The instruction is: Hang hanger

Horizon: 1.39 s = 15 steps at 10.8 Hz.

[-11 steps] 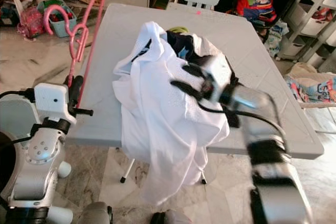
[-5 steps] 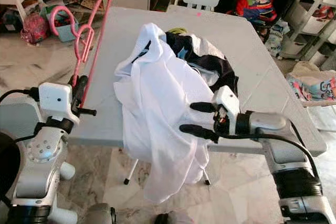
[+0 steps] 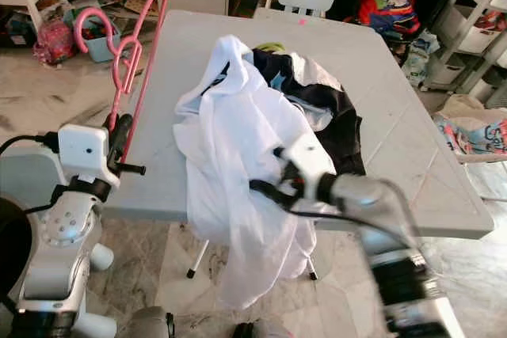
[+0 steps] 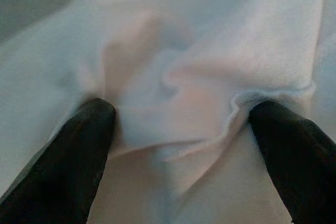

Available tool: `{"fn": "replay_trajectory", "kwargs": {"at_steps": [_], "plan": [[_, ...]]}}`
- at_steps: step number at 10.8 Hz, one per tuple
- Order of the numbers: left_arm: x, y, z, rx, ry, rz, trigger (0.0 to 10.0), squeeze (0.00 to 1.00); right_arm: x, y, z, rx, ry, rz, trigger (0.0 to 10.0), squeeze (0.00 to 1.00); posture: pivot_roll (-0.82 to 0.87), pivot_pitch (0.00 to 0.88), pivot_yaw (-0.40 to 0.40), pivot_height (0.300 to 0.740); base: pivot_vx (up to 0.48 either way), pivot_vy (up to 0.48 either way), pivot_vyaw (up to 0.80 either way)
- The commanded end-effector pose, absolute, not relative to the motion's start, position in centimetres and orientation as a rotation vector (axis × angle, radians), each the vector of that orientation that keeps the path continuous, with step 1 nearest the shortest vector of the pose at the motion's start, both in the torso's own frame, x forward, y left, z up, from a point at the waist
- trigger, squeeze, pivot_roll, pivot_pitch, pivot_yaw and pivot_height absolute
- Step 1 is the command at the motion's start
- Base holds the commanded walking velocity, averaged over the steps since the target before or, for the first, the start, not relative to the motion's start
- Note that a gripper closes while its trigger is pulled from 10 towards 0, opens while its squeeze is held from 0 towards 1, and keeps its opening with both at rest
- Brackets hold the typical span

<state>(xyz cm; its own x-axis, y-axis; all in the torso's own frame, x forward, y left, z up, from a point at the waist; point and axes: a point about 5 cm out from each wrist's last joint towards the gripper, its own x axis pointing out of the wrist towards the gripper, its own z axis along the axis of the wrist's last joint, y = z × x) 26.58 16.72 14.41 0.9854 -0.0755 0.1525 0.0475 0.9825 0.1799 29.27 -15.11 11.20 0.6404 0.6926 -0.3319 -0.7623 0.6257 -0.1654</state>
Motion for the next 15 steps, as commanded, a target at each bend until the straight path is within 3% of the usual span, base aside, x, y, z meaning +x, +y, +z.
{"fn": "replay_trajectory", "kwargs": {"at_steps": [1, 4, 10, 12, 15], "plan": [[26.3, 16.2, 14.7, 0.17, -0.168, -0.086, 10.0, 0.0, 28.7, -14.2, 10.6, -0.328, 0.243, 0.819, 0.0, 0.0, 0.08, 0.041, -0.113, 0.74, 0.0, 0.0, 0.0], [25.5, 15.9, 14.4, 0.169, -0.15, -0.101, 10.0, 0.0, 28.2, -12.5, 8.8, -0.255, 0.298, 0.749, 0.0, 0.0, 0.08, 0.074, -0.122, 0.74, 0.0, 0.0, 0.0], [25.5, 15.8, 14.6, 0.16, -0.145, -0.089, 10.0, 0.0, 30.8, -14.2, 7.9, -0.125, 0.349, 0.409, 0.0, 0.0, 0.09, 0.077, -0.133, 0.74, 0.0, 0.0, 0.0], [25.6, 16.0, 14.7, 0.164, -0.149, -0.082, 10.0, 0.0, 34.2, -15.1, 9.5, -0.098, 0.315, 0.318, 0.0, 0.0, 0.1, 0.071, -0.136, 0.74, 0.0, 0.0, 0.0], [25.6, 16.2, 15.1, 0.166, -0.171, -0.047, 10.0, 0.0, 41.1, -15.8, 19.4, 0.031, 0.093, 0.113, 0.0, 0.0, 0.14, 0.055, -0.179, 0.74, 0.0, 0.0, 0.0]]}}
